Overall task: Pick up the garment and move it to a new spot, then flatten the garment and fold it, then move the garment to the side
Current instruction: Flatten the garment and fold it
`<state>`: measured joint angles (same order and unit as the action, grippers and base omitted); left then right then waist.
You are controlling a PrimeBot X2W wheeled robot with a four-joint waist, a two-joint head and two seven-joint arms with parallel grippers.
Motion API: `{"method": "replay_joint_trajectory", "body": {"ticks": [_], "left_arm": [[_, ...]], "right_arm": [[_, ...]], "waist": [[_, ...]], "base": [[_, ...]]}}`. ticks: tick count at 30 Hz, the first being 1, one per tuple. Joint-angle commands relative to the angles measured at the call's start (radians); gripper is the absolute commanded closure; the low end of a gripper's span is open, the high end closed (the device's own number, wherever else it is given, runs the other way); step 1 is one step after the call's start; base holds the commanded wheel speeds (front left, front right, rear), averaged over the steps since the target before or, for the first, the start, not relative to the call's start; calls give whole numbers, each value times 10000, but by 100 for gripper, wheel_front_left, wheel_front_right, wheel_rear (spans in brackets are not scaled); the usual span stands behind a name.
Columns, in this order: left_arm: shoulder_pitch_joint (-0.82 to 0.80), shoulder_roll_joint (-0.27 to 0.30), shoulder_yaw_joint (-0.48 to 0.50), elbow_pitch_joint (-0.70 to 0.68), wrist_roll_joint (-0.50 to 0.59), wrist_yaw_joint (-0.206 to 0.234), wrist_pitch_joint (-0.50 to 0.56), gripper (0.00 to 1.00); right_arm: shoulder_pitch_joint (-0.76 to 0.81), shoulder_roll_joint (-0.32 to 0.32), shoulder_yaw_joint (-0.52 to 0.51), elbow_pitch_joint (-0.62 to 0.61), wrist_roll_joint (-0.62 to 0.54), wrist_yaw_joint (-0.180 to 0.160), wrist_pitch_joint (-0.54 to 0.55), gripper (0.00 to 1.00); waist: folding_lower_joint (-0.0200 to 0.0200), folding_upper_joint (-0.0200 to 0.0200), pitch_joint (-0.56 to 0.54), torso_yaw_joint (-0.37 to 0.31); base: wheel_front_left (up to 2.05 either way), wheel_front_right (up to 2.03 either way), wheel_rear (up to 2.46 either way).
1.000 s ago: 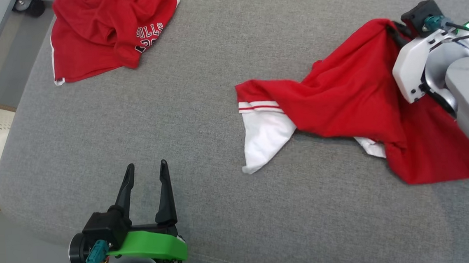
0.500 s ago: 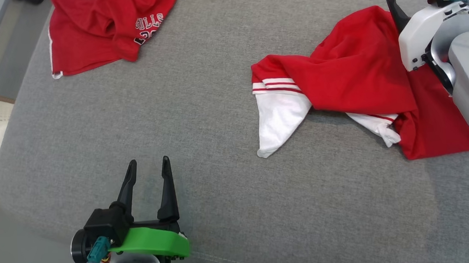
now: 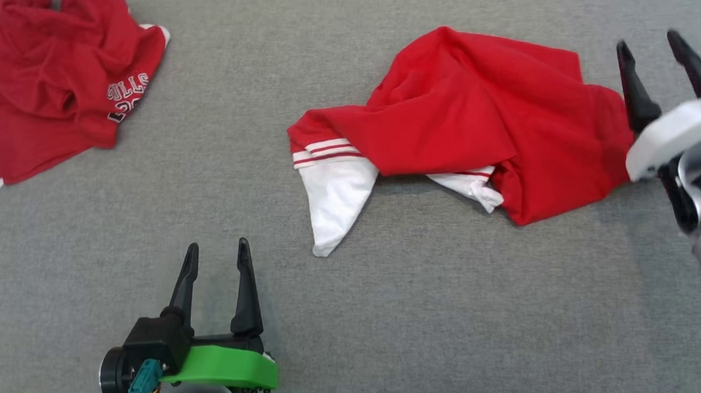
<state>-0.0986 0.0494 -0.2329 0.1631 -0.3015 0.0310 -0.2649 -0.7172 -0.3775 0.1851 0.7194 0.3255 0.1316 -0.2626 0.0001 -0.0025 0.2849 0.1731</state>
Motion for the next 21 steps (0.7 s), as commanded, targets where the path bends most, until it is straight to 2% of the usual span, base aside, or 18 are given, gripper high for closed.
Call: {"method": "replay_joint_trajectory", "body": {"ticks": [1,5,11,15,21], "left_arm": [[121,21,32,-22,86,-25,5,0],[214,23,75,9,189,-72,5,0],[233,50,80,75,302,-134,5,0],[192,65,84,129,304,-108,5,0],[42,71,92,193,326,-148,4,0]], "right_arm": [[496,177,-287,-251,-129,-17,-22,0],[2225,969,-1543,-1207,-414,-17,-24,0],[3618,1975,-2435,-1628,-607,-17,-25,0],[3657,2359,-2762,-1469,-639,-16,-25,0],[2941,2439,-3097,-564,-797,-17,-26,0]], "waist": [[-1,25,-507,-711],[-1,25,-701,-1104],[-1,25,-792,-1249],[-1,25,-632,-1141],[-1,25,-406,-802]], "base": [[0,0,0],[0,0,0],[0,0,0],[0,0,0],[0,0,0]]}}
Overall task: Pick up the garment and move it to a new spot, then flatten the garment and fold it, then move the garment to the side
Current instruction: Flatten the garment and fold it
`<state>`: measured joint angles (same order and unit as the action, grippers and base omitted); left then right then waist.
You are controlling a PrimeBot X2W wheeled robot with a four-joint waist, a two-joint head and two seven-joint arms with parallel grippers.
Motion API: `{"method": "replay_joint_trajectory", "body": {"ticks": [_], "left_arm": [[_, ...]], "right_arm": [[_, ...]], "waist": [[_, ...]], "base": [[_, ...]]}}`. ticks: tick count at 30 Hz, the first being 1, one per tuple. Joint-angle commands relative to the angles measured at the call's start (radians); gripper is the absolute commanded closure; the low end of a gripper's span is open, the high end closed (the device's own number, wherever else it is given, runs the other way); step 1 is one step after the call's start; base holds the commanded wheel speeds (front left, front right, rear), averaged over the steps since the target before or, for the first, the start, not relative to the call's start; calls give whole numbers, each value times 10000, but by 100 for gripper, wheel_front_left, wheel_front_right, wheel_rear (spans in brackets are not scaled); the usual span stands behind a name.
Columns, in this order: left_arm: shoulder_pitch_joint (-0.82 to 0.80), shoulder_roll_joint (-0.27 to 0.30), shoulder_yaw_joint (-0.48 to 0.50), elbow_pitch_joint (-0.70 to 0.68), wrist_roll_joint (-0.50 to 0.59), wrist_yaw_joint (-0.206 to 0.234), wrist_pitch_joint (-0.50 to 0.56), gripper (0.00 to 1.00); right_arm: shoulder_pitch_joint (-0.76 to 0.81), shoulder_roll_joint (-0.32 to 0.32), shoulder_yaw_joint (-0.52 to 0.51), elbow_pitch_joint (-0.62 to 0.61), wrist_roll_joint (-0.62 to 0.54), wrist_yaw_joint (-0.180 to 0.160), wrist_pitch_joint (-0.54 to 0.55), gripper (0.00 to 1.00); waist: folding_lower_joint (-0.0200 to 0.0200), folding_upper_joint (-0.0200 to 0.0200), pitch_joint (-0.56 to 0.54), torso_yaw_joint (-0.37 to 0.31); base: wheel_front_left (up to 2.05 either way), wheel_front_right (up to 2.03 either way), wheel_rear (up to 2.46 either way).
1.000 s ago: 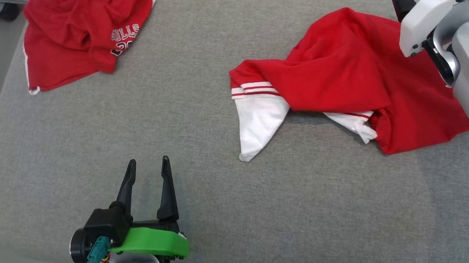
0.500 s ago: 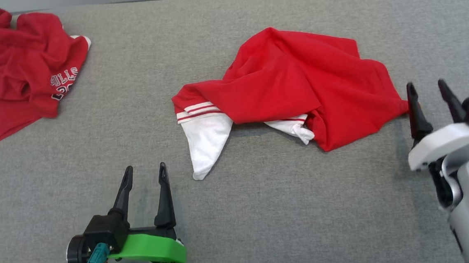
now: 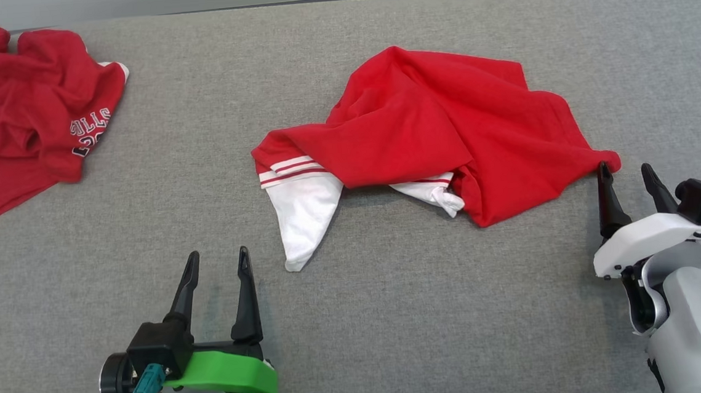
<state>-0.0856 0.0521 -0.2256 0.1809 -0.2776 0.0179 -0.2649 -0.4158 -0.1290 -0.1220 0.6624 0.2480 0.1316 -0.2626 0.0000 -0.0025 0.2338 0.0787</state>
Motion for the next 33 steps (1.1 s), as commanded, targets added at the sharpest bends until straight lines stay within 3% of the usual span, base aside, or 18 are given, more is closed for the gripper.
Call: {"method": "replay_joint_trajectory", "body": {"ticks": [1,9,11,12,13,19,28,33], "left_arm": [[-121,42,17,22,89,-31,4,0],[-241,38,33,77,82,-62,4,0],[-219,37,49,77,87,-50,4,0],[-205,36,61,75,91,-38,4,0],[-184,35,77,77,91,-21,4,0],[-130,30,98,51,104,2,4,0],[33,20,20,108,32,28,4,0],[-65,21,-4,153,26,-33,4,0]], "right_arm": [[-216,-67,-60,278,-61,-17,-26,0],[-1393,-403,261,2226,-577,-17,-6,0],[-1570,-475,363,2422,-597,-17,-22,67],[-1634,-509,417,2490,-575,-17,-29,95],[-1667,-523,484,2536,-528,-17,-23,100],[-1598,-759,620,1876,-429,-17,-27,100],[10,-1178,316,-486,-974,-17,-24,100],[734,-1082,-27,-895,-1266,-17,58,100]], "waist": [[0,25,140,207],[0,25,343,586],[0,25,352,599],[0,25,350,592],[0,25,343,574],[0,25,264,332],[0,25,105,-271],[0,25,148,-484]], "base": [[0,0,0],[0,0,0],[0,0,0],[0,0,0],[0,0,0],[0,0,0],[0,0,0],[0,0,0]]}}
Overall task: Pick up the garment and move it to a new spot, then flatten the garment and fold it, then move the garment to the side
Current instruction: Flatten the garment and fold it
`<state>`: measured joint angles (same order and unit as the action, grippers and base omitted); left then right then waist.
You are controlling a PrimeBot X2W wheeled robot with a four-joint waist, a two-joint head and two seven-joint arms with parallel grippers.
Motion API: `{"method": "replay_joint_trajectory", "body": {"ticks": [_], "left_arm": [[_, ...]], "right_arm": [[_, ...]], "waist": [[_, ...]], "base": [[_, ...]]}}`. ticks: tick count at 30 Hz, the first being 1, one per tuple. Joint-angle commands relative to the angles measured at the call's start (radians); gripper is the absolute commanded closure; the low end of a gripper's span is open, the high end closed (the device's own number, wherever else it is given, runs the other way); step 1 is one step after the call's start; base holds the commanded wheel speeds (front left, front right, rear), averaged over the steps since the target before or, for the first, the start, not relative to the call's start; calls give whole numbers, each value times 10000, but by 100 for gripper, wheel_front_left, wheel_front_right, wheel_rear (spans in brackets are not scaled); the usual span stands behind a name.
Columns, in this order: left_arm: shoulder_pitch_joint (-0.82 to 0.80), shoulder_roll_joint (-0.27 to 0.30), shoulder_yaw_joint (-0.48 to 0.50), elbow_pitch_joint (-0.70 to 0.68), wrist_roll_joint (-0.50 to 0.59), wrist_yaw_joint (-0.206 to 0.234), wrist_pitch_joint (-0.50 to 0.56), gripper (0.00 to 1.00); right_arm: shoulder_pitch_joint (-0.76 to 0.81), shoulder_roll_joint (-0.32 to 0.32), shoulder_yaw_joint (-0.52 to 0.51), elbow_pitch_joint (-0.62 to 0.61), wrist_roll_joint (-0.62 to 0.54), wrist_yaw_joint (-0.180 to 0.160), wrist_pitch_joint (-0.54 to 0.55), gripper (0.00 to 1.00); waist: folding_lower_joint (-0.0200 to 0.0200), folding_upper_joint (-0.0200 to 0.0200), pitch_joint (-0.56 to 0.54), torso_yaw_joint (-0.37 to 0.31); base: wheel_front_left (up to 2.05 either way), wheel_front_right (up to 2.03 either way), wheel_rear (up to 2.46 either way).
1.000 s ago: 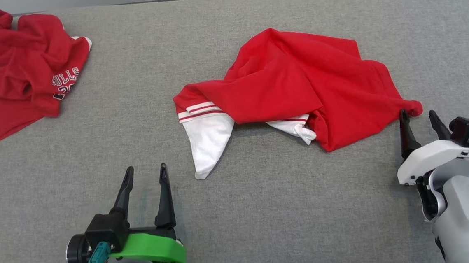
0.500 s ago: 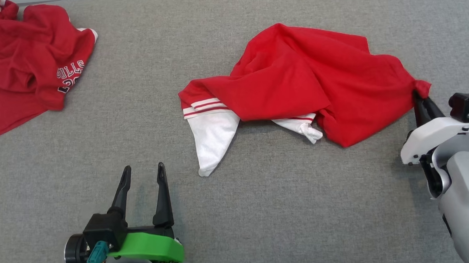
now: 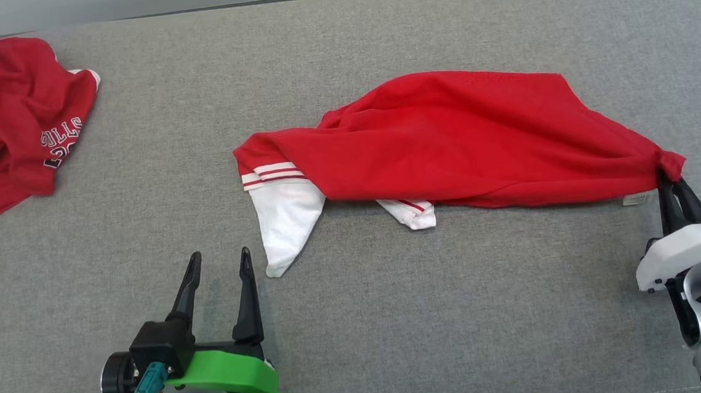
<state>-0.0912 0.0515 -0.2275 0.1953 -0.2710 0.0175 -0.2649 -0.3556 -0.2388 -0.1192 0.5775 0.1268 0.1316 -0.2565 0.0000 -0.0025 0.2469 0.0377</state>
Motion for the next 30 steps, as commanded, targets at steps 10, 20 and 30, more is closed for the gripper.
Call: {"method": "replay_joint_trajectory", "body": {"ticks": [10,20,30], "left_arm": [[-27,118,41,110,-21,-32,5,0],[169,177,-12,211,-78,-34,5,0],[340,167,-68,423,-205,-50,11,0]], "right_arm": [[861,610,-981,176,-381,-17,-89,0],[1508,874,-1606,-78,-474,-17,-91,0],[1732,1265,-1396,-1551,-460,-17,-92,0]], "waist": [[0,25,7,-290],[0,25,-287,-644],[0,25,-826,-896]], "base": [[0,0,0],[0,0,0],[0,0,0]]}}
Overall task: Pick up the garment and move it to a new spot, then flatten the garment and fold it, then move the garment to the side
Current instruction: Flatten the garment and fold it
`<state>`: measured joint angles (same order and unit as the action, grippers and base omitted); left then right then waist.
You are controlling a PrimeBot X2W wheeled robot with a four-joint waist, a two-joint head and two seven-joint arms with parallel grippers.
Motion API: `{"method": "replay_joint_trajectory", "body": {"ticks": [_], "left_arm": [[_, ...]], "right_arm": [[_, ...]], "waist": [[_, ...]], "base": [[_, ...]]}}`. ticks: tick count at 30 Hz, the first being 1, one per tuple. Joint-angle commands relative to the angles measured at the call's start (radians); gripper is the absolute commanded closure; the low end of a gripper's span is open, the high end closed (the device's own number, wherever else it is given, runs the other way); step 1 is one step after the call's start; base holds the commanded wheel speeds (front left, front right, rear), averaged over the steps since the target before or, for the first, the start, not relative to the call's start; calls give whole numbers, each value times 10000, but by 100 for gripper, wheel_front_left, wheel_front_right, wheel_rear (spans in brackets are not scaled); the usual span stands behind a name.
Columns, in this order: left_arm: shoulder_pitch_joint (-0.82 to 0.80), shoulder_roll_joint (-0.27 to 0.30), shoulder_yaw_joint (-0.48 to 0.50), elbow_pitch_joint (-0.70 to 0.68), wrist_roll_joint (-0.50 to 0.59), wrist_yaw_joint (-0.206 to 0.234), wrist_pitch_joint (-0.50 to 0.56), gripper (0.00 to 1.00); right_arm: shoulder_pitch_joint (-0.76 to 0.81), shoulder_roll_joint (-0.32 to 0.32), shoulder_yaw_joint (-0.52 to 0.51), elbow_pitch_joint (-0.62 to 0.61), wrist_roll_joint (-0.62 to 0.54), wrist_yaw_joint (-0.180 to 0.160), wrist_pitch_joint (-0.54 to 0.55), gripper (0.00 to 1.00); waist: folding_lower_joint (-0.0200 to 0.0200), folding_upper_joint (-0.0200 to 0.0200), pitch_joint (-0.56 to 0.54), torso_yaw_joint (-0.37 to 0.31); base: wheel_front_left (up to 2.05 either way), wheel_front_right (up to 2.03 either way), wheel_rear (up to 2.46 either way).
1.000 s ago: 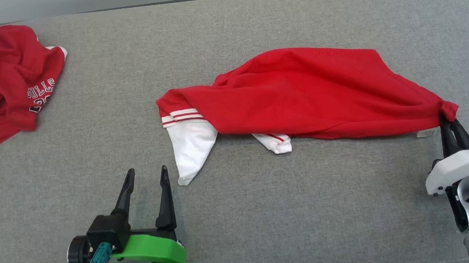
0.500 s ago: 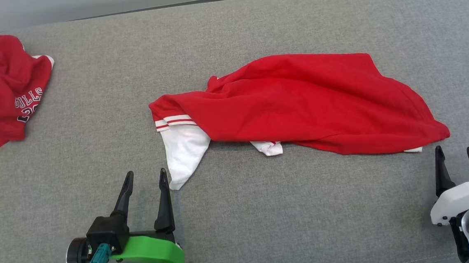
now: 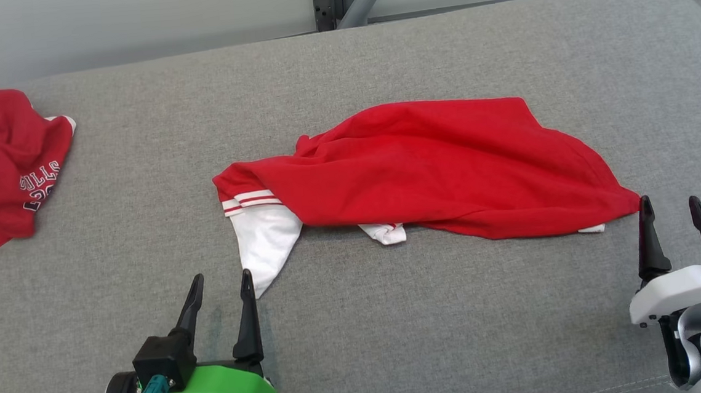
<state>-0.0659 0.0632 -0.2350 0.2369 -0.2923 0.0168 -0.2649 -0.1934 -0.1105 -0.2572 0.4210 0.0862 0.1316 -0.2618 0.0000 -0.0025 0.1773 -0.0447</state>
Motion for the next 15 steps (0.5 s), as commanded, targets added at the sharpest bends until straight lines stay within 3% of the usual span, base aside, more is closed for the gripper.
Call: {"method": "replay_joint_trajectory", "body": {"ticks": [1,7,15], "left_arm": [[103,46,1,38,-2,-51,10,0],[224,23,61,208,-147,-58,8,0],[669,10,229,278,-187,-77,7,0]], "right_arm": [[143,28,71,-187,-65,-17,-37,0],[544,281,594,-1491,-108,-17,-33,0],[1163,507,874,-2347,-42,-17,-33,0]], "waist": [[0,25,-205,-89],[0,25,-689,-110],[0,25,-1172,-39]], "base": [[0,0,0],[0,0,0],[0,0,0]]}}
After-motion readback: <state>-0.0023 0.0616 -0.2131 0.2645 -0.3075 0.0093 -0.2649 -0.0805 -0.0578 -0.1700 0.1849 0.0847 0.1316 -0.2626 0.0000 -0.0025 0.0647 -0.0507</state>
